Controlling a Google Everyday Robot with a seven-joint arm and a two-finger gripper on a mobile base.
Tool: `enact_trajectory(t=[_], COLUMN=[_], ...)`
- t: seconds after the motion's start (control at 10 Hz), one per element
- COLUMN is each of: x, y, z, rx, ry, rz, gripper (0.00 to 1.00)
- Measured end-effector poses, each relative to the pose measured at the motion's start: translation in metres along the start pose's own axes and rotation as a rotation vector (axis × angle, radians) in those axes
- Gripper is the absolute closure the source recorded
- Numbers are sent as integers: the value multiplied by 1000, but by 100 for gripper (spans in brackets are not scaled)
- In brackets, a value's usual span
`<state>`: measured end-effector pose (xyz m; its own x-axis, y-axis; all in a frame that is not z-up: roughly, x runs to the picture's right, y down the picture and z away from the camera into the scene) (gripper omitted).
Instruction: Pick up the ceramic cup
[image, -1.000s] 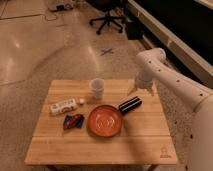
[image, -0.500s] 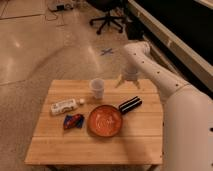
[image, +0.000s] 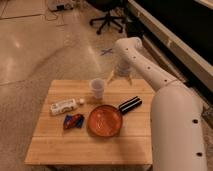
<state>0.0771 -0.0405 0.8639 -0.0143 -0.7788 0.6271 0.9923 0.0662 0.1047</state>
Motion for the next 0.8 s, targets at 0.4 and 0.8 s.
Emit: enact_trajectory(t=[0.4, 0.8], x=[3, 5], y=[-28, -54], z=[13, 34], rx=[2, 17], ry=[18, 37], rz=[-61, -85], gripper=[20, 20])
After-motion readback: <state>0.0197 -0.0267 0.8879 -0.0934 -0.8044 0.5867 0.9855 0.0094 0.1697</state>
